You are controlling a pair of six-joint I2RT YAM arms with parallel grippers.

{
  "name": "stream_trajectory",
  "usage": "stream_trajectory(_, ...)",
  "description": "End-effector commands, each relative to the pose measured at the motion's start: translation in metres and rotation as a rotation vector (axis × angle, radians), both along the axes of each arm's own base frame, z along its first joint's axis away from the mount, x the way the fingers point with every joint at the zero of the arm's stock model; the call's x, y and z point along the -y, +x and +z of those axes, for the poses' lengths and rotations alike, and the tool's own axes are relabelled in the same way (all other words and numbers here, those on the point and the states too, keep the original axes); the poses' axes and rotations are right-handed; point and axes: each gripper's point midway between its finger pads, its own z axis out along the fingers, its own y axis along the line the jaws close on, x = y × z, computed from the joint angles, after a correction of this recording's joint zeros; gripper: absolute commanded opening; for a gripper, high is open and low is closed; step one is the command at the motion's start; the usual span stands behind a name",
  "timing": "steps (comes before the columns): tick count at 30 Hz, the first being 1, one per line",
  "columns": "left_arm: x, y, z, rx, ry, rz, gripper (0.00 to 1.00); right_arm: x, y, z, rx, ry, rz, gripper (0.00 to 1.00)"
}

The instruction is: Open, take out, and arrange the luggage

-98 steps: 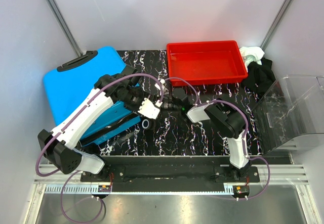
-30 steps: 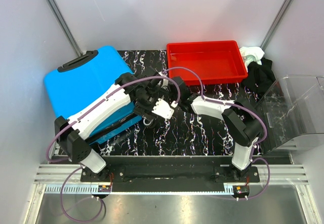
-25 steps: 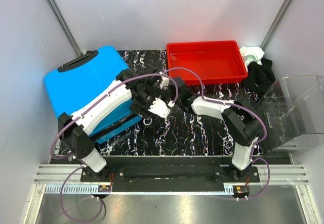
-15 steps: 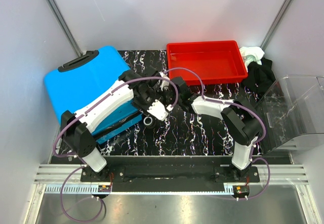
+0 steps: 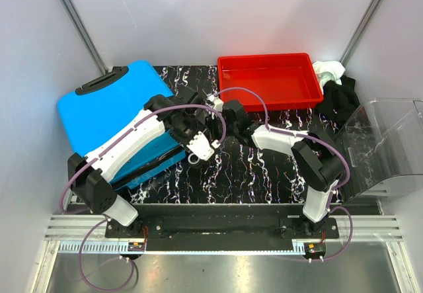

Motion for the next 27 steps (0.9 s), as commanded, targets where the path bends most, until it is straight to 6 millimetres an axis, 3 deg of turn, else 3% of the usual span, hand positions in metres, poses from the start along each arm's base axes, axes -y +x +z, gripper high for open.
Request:
stream_trajectory(1, -0.035, -0.091, 0.021, -0.293, -0.022, 0.157, 0.0, 0.032, 0.046, 0.018, 0.204, -0.119, -0.132, 0.0)
stream_trajectory(5, -0.031, -0.097, 0.033, -0.292, -0.076, 0.164, 0.0, 0.034, 0.064, 0.028, 0.319, -0.153, -0.136, 0.0)
stream_trajectory(8, -0.032, -0.103, 0.029, -0.315, -0.074, 0.161, 0.0, 0.031, 0.079, 0.04, 0.395, -0.168, -0.141, 0.0)
stream_trajectory(17, -0.024, -0.097, 0.023, -0.318, -0.082, 0.166, 0.0, 0.026, 0.118, 0.07, 0.716, -0.192, -0.145, 0.0)
stream_trajectory(20, -0.023, -0.094, 0.022, -0.317, -0.076, 0.169, 0.0, 0.015, 0.128, 0.094, 0.873, -0.125, -0.138, 0.0)
stream_trajectory(23, -0.021, -0.093, 0.023, -0.317, -0.079, 0.171, 0.0, -0.001, 0.123, 0.109, 0.984, -0.029, -0.067, 0.0)
stream_trajectory(27, -0.019, -0.078, 0.029, -0.253, -0.102, 0.221, 0.0, -0.023, 0.098, 0.107, 1.06, 0.095, 0.078, 0.0)
